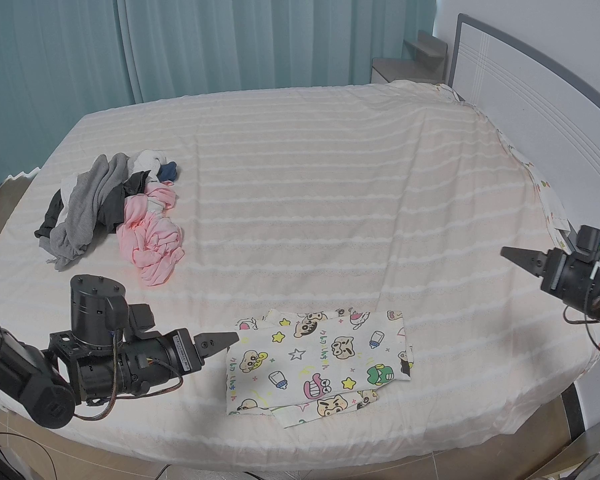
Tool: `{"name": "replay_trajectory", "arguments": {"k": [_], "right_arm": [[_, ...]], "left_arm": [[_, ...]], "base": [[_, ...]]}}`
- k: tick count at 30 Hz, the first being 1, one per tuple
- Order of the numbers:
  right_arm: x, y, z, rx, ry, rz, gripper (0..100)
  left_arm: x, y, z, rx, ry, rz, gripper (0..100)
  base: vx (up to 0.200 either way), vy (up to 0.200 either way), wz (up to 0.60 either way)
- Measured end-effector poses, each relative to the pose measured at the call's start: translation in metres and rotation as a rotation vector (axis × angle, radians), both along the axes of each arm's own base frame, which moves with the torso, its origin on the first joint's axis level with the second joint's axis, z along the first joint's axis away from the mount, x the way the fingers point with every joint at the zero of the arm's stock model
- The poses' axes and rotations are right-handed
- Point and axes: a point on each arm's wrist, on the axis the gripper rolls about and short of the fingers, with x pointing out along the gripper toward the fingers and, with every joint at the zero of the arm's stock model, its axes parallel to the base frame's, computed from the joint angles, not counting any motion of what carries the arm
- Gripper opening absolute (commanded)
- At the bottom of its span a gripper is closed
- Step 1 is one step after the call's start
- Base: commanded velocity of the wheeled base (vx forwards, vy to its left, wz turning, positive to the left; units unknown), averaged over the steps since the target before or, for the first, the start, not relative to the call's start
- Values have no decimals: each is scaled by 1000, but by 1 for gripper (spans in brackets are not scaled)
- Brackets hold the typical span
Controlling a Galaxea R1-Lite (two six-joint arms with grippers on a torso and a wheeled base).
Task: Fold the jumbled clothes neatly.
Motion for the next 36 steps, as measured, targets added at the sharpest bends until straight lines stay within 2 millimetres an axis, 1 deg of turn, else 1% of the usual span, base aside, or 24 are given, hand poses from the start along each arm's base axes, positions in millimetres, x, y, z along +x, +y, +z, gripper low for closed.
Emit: {"name": "replay_trajectory", "arguments": {"k": [3, 6, 7, 10, 12, 14, 17, 21, 27, 36], "right_arm": [[-28, -6, 12, 5, -39, -17, 100], [-56, -11, 21, 11, -79, -28, 100], [-66, -13, 23, 13, -91, -32, 100], [-89, -16, 28, 18, -128, -37, 100], [-96, -17, 28, 20, -139, -37, 100], [-104, -17, 28, 22, -154, -36, 100], [-112, -18, 29, 25, -173, -34, 100], [-119, -19, 30, 25, -195, -34, 100], [-124, -19, 31, 21, -214, -33, 100], [-127, -20, 33, 22, -236, -35, 100]], "left_arm": [[8, 5, -12, 50, 17, -45, 100], [17, 11, -29, 138, 23, -114, 100], [22, 13, -37, 171, 32, -141, 100], [35, 19, -60, 218, 75, -181, 100], [45, 19, -69, 223, 85, -188, 100], [59, 19, -79, 221, 85, -195, 100], [75, 17, -91, 197, 91, -213, 100], [88, 13, -103, 124, 127, -220, 100], [100, 6, -110, 61, 134, -235, 100], [105, -5, -118, 39, 130, -242, 100]], "base": [[0, 0, 0], [0, 0, 0], [0, 0, 0], [0, 0, 0], [0, 0, 0], [0, 0, 0], [0, 0, 0], [0, 0, 0], [0, 0, 0], [0, 0, 0]]}}
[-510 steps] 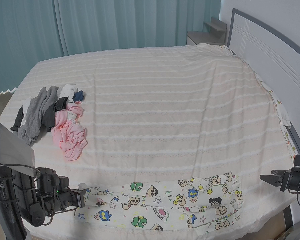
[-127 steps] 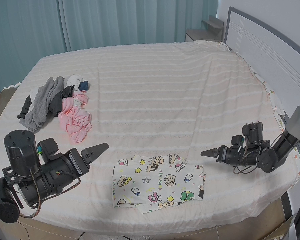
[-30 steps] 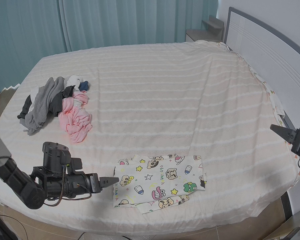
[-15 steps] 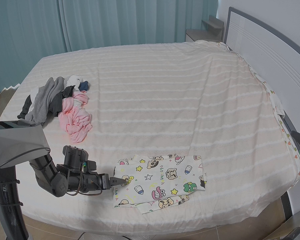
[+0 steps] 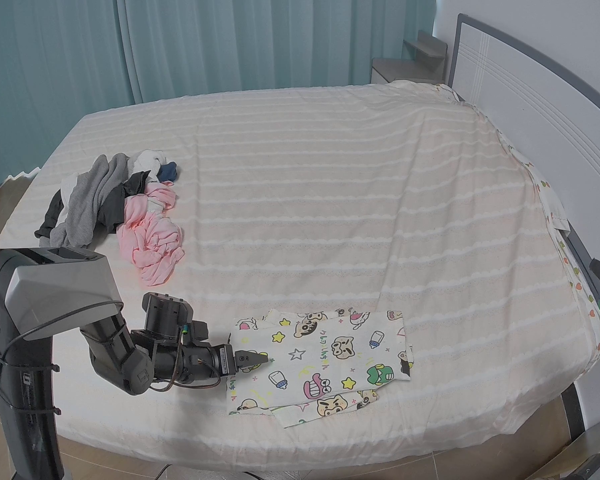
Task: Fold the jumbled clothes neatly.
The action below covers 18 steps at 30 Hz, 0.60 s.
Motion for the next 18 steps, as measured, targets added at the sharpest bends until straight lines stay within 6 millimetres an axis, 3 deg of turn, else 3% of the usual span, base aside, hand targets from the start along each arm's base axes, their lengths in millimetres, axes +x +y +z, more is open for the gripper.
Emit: {"name": "replay_trajectory", "arguments": {"k": [6, 7, 18], "right_arm": [[-1, 0, 0, 1, -3, -3, 100], [-1, 0, 0, 1, -3, -3, 100], [-1, 0, 1, 8, -7, -5, 100]], "left_arm": [[5, -16, 0, -24, 3, -10, 100], [5, -18, -1, -24, 0, -14, 0], [2, -21, -3, -36, 24, -5, 0]], "base": [[0, 0, 0], [0, 0, 0], [0, 0, 0]]}}
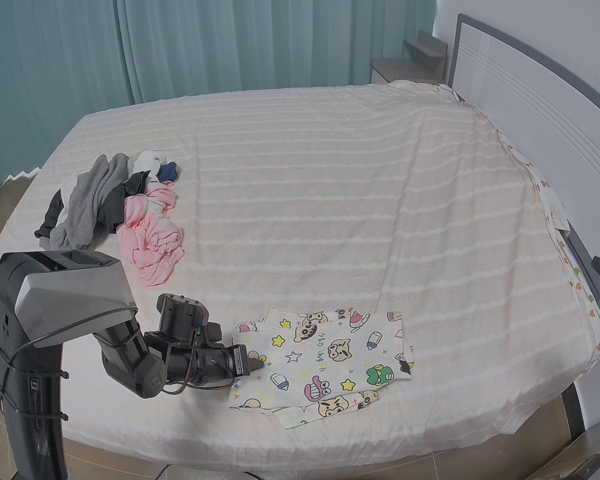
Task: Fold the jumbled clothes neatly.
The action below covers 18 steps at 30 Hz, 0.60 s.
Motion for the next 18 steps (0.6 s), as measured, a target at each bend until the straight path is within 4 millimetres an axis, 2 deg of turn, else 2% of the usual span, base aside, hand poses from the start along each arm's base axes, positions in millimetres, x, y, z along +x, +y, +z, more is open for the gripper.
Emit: {"name": "replay_trajectory", "arguments": {"k": [4, 9, 18], "right_arm": [[0, 0, 1, 4, -4, -4, 100], [1, -1, 1, 5, -3, -12, 100], [2, -1, 1, 5, 3, -16, 100]], "left_arm": [[-3, 4, 2, -1, 6, 12, 0], [-8, 23, 13, -1, -3, 56, 0], [-20, 85, 34, -18, -82, 230, 0]], "base": [[0, 0, 0], [0, 0, 0], [0, 0, 0]]}}
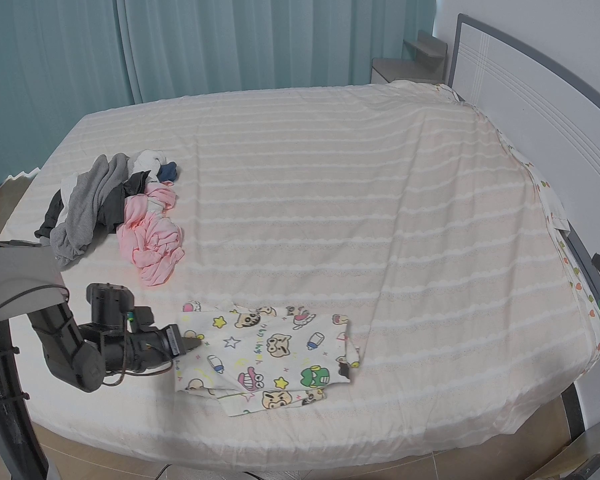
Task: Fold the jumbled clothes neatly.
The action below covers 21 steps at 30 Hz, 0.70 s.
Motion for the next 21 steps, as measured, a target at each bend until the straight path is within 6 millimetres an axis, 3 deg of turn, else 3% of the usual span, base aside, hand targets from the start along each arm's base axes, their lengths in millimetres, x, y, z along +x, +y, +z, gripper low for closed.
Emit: {"name": "replay_trajectory", "arguments": {"k": [9, 21], "right_arm": [[1, 0, -1, 0, 9, 5, 100], [1, 0, -3, 1, 17, 10, 100]], "left_arm": [[-22, 85, 13, -48, -77, 223, 0], [-63, 188, 14, -93, -166, 506, 0]], "base": [[0, 0, 0], [0, 0, 0]]}}
